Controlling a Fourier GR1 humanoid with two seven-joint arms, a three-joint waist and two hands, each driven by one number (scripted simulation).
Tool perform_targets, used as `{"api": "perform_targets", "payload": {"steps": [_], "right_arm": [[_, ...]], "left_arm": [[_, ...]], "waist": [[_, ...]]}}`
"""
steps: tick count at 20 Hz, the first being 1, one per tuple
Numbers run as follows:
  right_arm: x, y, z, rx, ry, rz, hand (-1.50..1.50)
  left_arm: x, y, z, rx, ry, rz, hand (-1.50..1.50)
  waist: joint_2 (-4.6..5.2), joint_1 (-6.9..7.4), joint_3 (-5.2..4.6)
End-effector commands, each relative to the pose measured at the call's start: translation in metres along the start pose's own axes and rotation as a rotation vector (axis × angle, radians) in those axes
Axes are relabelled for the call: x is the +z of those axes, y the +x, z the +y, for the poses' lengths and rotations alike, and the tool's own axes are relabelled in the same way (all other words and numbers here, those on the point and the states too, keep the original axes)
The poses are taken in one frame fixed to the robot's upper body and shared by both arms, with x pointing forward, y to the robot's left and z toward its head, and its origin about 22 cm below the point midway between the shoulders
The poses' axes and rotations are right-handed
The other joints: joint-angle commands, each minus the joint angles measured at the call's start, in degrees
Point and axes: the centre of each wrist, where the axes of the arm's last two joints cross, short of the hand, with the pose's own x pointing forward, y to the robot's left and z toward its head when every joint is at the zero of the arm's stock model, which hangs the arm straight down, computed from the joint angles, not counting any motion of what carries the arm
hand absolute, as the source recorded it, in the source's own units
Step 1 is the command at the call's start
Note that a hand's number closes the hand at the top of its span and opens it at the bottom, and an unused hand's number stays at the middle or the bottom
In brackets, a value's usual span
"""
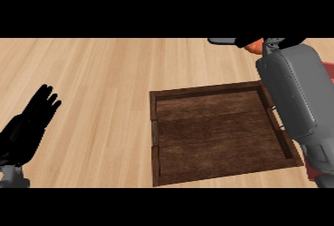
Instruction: Pick the squash from the tray and place it in the cardboard box
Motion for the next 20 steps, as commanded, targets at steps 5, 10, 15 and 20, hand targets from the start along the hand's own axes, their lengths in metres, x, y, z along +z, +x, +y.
{"api": "perform_targets", "payload": {"steps": [5, 10, 15, 20], "right_arm": [[-0.016, -0.010, -0.064, -0.006, -0.204, 0.213, 1.50], [-0.046, -0.040, -0.078, -0.003, -0.220, 0.267, 1.50], [-0.072, -0.085, -0.070, 0.075, -0.163, 0.270, 1.50], [-0.070, -0.117, -0.059, 0.017, -0.211, 0.245, 1.50]], "left_arm": [[-0.007, 0.012, 0.009, -0.004, 0.020, 0.015, 0.00], [0.003, 0.008, 0.003, 0.010, -0.010, 0.000, 0.00], [-0.009, 0.010, 0.003, -0.020, 0.009, -0.008, 0.00], [-0.005, -0.005, -0.006, 0.002, 0.007, -0.002, 0.00]], "waist": [[-0.06, -0.80, 0.02], [0.12, -0.18, 0.04], [0.22, -0.52, 0.05], [0.17, -0.30, 0.05]]}}
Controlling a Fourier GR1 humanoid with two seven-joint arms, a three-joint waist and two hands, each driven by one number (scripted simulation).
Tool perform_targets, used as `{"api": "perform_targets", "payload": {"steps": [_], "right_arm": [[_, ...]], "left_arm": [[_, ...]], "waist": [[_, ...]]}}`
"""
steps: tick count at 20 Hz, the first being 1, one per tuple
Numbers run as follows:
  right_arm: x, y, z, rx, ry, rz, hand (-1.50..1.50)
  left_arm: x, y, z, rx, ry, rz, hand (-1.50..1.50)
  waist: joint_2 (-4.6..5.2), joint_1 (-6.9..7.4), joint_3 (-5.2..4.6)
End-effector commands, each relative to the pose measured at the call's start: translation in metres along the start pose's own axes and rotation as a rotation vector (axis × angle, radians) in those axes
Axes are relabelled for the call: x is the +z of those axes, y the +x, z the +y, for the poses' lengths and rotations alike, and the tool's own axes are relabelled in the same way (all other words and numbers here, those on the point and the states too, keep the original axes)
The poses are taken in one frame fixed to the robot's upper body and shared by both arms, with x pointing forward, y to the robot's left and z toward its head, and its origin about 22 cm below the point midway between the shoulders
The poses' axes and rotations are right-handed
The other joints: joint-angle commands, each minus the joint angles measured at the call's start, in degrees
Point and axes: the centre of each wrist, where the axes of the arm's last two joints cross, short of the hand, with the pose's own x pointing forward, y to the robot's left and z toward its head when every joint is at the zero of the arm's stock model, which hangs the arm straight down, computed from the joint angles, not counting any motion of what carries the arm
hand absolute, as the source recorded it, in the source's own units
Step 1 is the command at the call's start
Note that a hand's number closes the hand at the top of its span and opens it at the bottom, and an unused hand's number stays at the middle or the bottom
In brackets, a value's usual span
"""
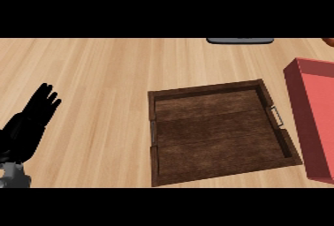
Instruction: Pick the squash from the tray and place it in the cardboard box
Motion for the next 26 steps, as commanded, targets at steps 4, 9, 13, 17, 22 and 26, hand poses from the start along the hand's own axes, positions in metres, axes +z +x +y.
{"api": "perform_targets", "payload": {"steps": [4, 9, 13, 17, 22, 26], "right_arm": [[-0.027, -0.043, 0.022, -0.005, 0.017, 0.029, 1.50], [-0.033, -0.084, 0.074, -0.025, 0.055, 0.030, 1.50], [-0.031, -0.108, 0.106, -0.047, 0.198, 0.080, 1.50], [-0.016, -0.102, 0.126, -0.068, 0.300, 0.239, -1.50], [-0.026, -0.128, 0.134, -0.142, 0.332, 0.150, -1.50], [-0.014, -0.127, 0.129, -0.267, 0.195, 0.090, -1.50]], "left_arm": [[0.024, -0.001, -0.016, 0.002, -0.019, 0.002, 0.00], [0.010, -0.005, -0.007, 0.001, 0.006, 0.012, 0.00], [0.004, -0.010, -0.004, 0.019, -0.005, -0.002, 0.00], [-0.002, 0.000, 0.002, 0.004, -0.003, 0.004, 0.00], [0.016, -0.027, -0.007, 0.013, -0.014, -0.003, 0.00], [-0.007, 0.013, 0.001, 0.001, 0.006, -0.012, 0.00]], "waist": [[0.06, 0.73, 0.02], [0.13, 0.45, 0.03], [0.16, 0.20, 0.03], [0.04, 0.10, 0.00], [0.09, 0.40, 0.01], [0.06, 0.00, 0.03]]}}
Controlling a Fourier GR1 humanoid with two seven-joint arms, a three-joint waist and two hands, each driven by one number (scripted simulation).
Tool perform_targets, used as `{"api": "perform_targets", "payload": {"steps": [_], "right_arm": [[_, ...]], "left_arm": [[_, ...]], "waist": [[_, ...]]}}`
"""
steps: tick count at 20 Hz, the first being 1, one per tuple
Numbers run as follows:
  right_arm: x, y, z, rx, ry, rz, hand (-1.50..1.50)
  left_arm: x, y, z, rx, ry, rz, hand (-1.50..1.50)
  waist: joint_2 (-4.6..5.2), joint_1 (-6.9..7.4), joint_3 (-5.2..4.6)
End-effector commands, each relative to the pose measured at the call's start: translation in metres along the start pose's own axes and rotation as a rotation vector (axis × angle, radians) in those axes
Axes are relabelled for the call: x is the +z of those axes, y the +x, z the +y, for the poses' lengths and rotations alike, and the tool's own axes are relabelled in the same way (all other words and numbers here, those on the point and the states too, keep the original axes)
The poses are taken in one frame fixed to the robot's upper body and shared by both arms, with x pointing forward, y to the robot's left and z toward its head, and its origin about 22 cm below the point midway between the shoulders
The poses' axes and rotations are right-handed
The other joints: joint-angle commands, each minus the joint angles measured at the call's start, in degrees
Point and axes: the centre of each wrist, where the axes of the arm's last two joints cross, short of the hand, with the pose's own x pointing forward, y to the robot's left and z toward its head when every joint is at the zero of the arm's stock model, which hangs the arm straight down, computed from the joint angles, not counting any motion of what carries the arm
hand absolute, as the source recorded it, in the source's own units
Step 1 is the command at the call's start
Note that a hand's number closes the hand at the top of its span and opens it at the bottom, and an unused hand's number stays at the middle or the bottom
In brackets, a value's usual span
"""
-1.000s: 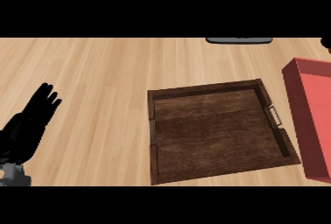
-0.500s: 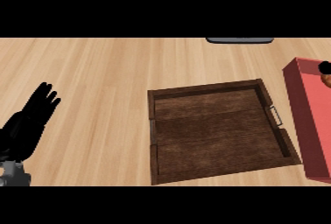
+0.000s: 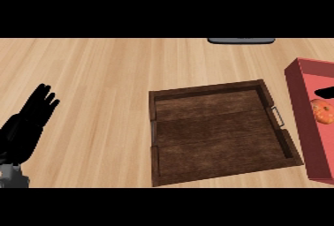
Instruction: Pick the squash from the tray and place it in the cardboard box
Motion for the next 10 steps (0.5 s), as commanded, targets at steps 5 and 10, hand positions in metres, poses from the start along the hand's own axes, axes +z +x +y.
{"api": "perform_targets", "payload": {"steps": [5, 10], "right_arm": [[0.005, -0.002, -0.033, -0.462, -0.270, 0.009, -1.50], [0.018, -0.029, -0.049, -0.629, -0.323, 0.034, -1.50]], "left_arm": [[-0.003, 0.006, 0.000, -0.006, 0.029, 0.012, 0.00], [-0.001, 0.004, -0.014, -0.002, 0.012, 0.013, 0.00]], "waist": [[-0.28, -0.86, 0.04], [-0.39, -1.22, -0.03]]}}
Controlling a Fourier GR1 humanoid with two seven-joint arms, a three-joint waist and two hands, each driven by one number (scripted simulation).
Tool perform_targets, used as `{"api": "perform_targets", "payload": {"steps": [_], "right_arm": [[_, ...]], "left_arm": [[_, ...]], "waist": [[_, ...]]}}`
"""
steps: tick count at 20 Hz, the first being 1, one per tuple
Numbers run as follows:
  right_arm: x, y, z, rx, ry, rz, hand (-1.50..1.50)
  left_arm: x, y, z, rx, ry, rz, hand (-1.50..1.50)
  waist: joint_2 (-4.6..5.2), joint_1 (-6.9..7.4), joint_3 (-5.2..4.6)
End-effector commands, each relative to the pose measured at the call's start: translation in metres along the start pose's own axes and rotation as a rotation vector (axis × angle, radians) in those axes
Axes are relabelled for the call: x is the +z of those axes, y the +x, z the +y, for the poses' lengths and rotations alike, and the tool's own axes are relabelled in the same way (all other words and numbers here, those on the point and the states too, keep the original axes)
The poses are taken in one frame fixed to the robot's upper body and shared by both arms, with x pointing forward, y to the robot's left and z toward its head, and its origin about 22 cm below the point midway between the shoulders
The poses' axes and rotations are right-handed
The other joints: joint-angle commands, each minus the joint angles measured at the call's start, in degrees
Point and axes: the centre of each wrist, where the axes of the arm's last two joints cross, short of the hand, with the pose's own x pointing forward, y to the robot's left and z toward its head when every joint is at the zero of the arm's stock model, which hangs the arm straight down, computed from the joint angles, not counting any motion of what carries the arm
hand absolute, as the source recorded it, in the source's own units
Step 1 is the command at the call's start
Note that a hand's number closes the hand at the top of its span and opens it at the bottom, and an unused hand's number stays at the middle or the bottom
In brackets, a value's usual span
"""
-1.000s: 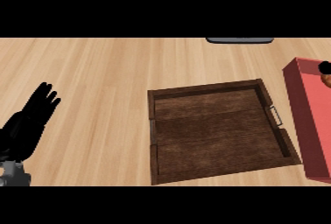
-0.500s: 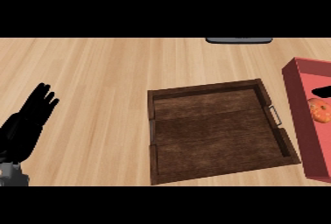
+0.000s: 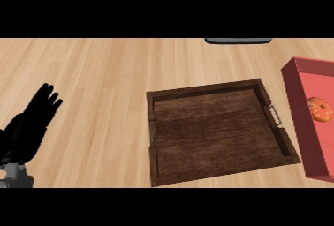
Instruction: Pick the squash from the tray and place it in the cardboard box
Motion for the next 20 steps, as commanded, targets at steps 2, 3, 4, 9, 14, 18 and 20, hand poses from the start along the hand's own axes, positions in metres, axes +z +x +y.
{"api": "perform_targets", "payload": {"steps": [2, 3, 4, 9, 14, 18, 20], "right_arm": [[0.006, -0.032, -0.045, -0.132, -0.097, 0.018, -1.50], [0.013, -0.035, -0.050, -0.127, -0.093, 0.032, -1.50], [-0.003, -0.030, -0.075, -0.142, -0.092, 0.016, -1.50], [0.001, -0.073, -0.102, -0.212, -0.121, 0.041, -1.50], [0.010, -0.092, -0.158, -0.202, -0.056, -0.007, -1.50], [0.014, -0.116, -0.169, -0.200, -0.028, 0.002, -1.50], [0.027, -0.101, -0.169, -0.173, -0.050, -0.003, -1.50]], "left_arm": [[0.018, -0.006, 0.015, 0.006, 0.018, 0.003, 0.00], [0.003, 0.005, 0.010, -0.001, 0.008, 0.006, 0.00], [0.009, -0.004, -0.006, 0.002, 0.007, -0.001, 0.00], [0.002, -0.005, 0.001, 0.004, -0.008, -0.011, 0.00], [0.010, -0.003, 0.006, -0.008, -0.008, -0.007, 0.00], [-0.011, -0.015, -0.008, -0.010, -0.005, -0.010, 0.00], [-0.007, -0.006, -0.004, -0.003, 0.015, 0.000, 0.00]], "waist": [[-0.21, -0.21, -0.04], [-0.02, -0.15, -0.04], [-0.07, -0.28, -0.04], [0.16, 0.28, -0.01], [0.07, 0.10, -0.01], [0.21, 0.05, -0.03], [0.22, 0.45, -0.04]]}}
